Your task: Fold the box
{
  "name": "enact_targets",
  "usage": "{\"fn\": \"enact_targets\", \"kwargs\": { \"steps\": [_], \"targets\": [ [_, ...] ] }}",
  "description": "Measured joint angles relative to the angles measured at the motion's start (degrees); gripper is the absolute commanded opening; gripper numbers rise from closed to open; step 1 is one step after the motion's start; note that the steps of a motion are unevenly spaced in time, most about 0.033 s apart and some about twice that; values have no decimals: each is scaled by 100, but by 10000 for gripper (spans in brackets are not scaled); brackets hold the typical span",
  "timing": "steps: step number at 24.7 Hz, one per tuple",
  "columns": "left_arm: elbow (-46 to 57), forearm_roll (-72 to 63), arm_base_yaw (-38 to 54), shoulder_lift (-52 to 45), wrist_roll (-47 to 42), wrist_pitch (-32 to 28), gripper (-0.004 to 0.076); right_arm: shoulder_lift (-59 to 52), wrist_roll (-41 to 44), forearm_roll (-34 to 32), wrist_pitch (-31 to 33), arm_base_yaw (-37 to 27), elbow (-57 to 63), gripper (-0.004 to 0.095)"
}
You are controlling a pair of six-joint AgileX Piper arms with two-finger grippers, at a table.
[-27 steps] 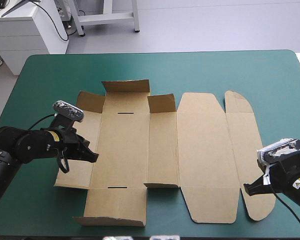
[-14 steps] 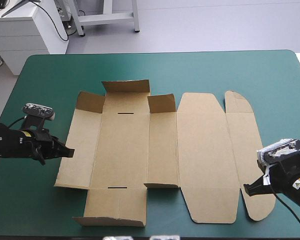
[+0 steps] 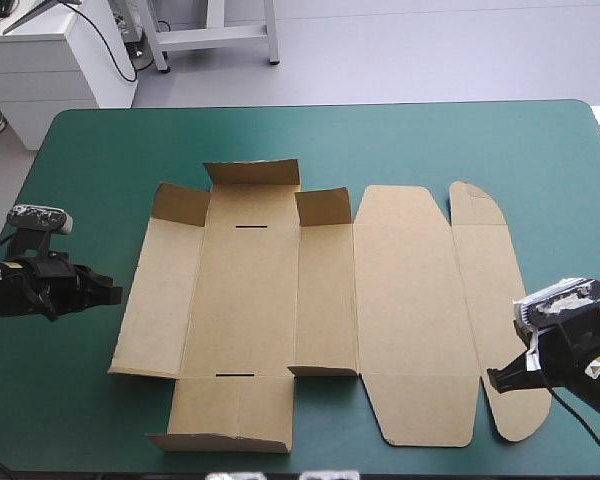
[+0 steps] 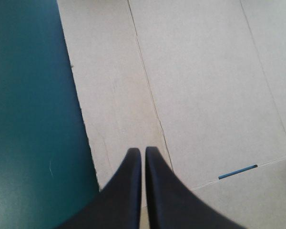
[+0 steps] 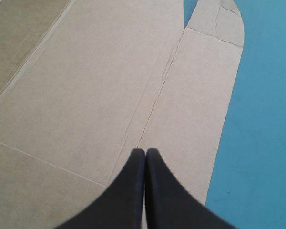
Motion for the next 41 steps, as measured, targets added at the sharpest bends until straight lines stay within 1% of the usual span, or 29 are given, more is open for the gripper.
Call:
{"fn": "enact_targets", "kwargs": {
  "steps": [7, 9, 13, 17, 22, 30, 34, 37, 38, 40, 41],
  "targets": [
    [0, -276, 502, 91, -45, -102, 17, 0, 0, 0, 0, 0, 4, -16],
    [-5, -637, 664, 371, 168, -41, 17, 0, 0, 0, 0, 0, 4, -16],
    [-5, -790, 713, 1006, 615, -29, 17, 0, 0, 0, 0, 0, 4, -16],
    [-10, -1016, 746, 1748, 874, -58, 17, 0, 0, 0, 0, 0, 4, -16],
    [-10, -1463, 939, 2298, 1172, -124, 17, 0, 0, -5, 2, 0, 4, -16],
    [-16, -1693, 1491, 2430, 1428, -179, 16, 0, 0, -5, 24, 0, 4, -16],
    [-16, -1681, 1514, 2430, 1576, -179, 16, 0, 0, -5, 43, 0, 4, -16],
    [-20, -1473, 1514, 2430, 1518, -179, 21, 0, 0, -5, 43, 0, 4, -16],
    [-20, -1404, 1514, 2435, 1457, -179, 41, 0, 0, -5, 43, 0, 4, -16],
    [-20, -1310, 1521, 2454, 1386, -179, 188, 0, 0, -5, 43, 0, 6, -16],
    [-20, -1281, 1521, 2453, 1380, -179, 375, 0, 0, -5, 43, 0, 6, -16]
  ]
}}
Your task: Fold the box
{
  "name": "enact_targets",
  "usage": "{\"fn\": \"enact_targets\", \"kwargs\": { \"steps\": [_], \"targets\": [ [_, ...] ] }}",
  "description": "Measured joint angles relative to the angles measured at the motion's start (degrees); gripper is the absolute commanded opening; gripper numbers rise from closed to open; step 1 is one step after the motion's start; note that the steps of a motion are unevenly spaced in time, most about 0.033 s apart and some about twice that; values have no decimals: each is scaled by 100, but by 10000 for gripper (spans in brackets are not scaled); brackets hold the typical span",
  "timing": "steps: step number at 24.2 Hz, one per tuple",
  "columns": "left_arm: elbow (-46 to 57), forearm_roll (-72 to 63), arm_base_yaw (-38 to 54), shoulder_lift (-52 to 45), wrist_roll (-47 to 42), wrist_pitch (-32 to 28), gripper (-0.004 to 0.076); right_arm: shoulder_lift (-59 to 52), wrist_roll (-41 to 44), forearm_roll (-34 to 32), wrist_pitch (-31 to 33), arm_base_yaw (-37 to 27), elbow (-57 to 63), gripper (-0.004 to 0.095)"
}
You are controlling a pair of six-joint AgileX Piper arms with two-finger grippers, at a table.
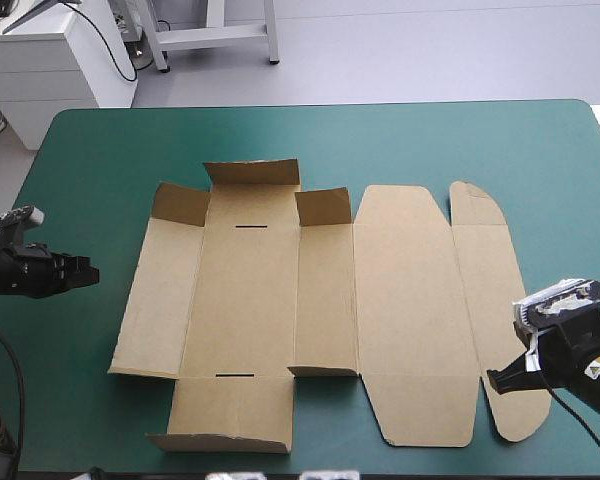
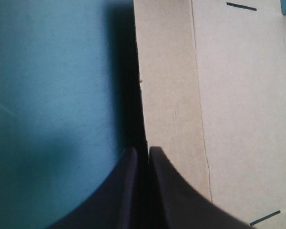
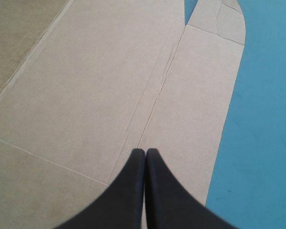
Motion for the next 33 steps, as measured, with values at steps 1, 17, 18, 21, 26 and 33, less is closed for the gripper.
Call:
{"fn": "enact_targets", "kwargs": {
  "steps": [1, 17, 18, 21, 26, 33],
  "targets": [
    [0, 13, 0, 6, -15, 0, 473, 0, 0, 0, -5, 0, 0, -16],
    [970, 61, 4, 191, -286, -46, 662, 0, -2, -6, -107, 155, 0, -21],
    [970, 48, 4, 191, -298, -46, 650, 0, -2, -6, -107, 155, 0, -21],
    [970, 12, -1, 191, -326, -51, 595, 0, -2, -6, -107, 155, 0, -21],
    [1020, 23, -303, 191, -410, -69, 516, 0, -2, -6, -107, 155, 0, -21],
    [1261, 195, -736, 303, -451, -63, 516, 0, -2, -6, -112, 155, 0, -21]
  ]
}}
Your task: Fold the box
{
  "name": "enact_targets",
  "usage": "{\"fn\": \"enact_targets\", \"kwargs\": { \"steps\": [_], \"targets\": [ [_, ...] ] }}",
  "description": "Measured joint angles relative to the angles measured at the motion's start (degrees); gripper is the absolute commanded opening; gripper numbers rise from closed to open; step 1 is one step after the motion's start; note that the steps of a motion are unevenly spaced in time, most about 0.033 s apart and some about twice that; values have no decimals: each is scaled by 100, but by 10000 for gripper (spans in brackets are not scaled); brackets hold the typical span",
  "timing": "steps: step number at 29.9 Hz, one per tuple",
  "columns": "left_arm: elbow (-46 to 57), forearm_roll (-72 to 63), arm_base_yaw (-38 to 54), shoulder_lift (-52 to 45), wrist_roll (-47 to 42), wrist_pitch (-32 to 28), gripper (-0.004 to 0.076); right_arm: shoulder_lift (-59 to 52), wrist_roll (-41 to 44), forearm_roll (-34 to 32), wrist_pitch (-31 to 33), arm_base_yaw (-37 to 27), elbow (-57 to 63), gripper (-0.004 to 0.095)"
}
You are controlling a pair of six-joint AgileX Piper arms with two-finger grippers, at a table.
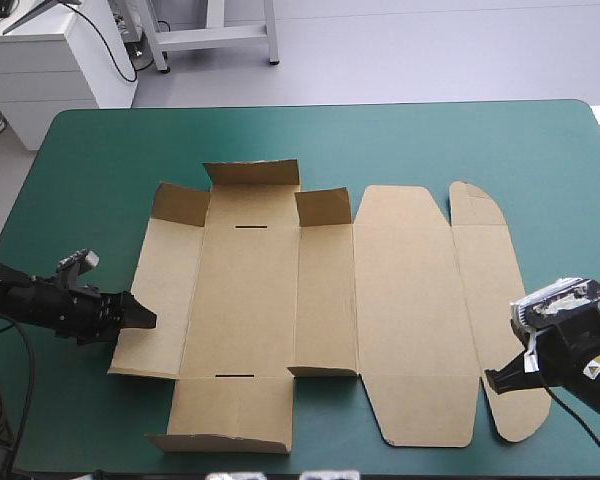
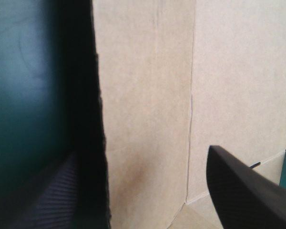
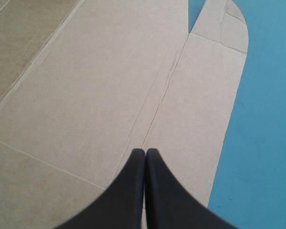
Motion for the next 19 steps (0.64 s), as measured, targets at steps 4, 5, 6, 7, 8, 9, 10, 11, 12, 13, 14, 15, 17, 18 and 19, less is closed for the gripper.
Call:
{"fn": "enact_targets", "kwargs": {
  "steps": [4, 5, 6, 7, 8, 9, 10, 11, 12, 13, 14, 15, 17, 18, 19],
  "targets": [
    [6, -53, -40, 117, -30, -20, 516, 0, 0, 0, 0, 0, 0, -21],
    [6, -92, -81, 147, -30, -25, 516, 0, 0, 0, -5, 0, 0, -21],
    [6, -138, -134, 182, -30, -25, 516, 0, 0, 0, -10, 0, 0, -21],
    [6, -170, -180, 218, -30, -25, 516, 0, 0, 0, -16, 0, 0, -21],
    [6, -197, -240, 249, -30, -25, 515, 0, 0, 0, -16, 0, 0, -21],
    [6, -226, -296, 276, -30, -18, 515, 0, 0, 0, -21, 0, 0, -21],
    [6, -249, -341, 287, -30, -13, 515, 0, 0, 0, -21, 0, 0, -21],
    [6, -279, -397, 309, -30, -7, 515, 0, 0, 0, -21, 0, 0, -21],
    [0, -304, -448, 336, -30, 6, 514, 0, 0, 0, -21, 0, 0, -21],
    [-4, -326, -492, 356, -24, 20, 503, 0, 0, 0, -21, 0, 0, -21],
    [-6, -352, -517, 370, -24, 34, 480, 0, 0, 0, -21, 0, 0, -21],
    [-11, -352, -525, 385, -24, 39, 452, 0, 0, 0, -21, 0, 0, -21],
    [-14, -336, -544, 404, -24, 27, 349, 0, 0, 0, -21, 0, 0, -21],
    [-14, -320, -550, 410, -24, 3, 302, 0, 0, 0, -21, 0, 0, -21],
    [-14, -297, -555, 417, -24, -12, 242, 0, 0, 0, -21, 0, 0, -21]
  ]
}}
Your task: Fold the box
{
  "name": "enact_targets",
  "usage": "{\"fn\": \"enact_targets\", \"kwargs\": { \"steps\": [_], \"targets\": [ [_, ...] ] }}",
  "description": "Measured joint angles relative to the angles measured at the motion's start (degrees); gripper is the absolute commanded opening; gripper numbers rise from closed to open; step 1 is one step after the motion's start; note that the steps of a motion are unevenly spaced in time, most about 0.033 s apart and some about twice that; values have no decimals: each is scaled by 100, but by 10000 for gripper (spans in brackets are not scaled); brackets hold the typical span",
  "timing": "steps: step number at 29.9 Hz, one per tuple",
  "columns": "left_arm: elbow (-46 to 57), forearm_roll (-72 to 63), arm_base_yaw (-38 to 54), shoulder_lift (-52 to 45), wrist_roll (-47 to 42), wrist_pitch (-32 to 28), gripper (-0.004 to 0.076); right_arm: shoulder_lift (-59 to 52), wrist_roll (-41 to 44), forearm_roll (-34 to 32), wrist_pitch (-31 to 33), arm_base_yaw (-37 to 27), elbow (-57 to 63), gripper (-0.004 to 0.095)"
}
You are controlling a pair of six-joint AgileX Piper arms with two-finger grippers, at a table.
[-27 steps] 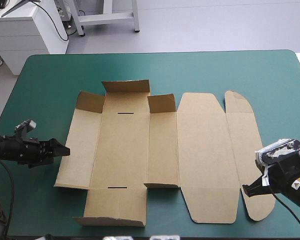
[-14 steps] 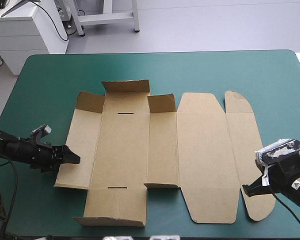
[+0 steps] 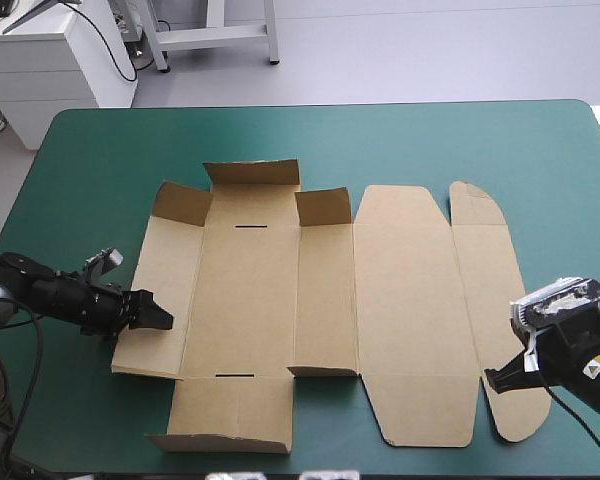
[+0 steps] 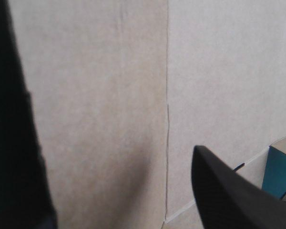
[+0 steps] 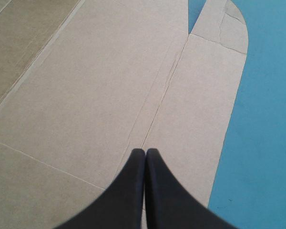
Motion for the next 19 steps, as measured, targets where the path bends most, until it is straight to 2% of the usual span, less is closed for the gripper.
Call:
{"fn": "enact_targets", "kwargs": {
  "steps": [4, 5, 19],
  "targets": [
    [18, 103, -6, 61, 0, -37, 18, 0, 0, 0, 0, 0, 0, -21],
    [18, 97, -6, 61, -11, -24, -6, 0, 0, 0, 0, 0, 0, -21],
    [18, -103, -6, 56, 9, 110, -8, 0, 0, 6, 0, 0, 0, -21]
  ]
}}
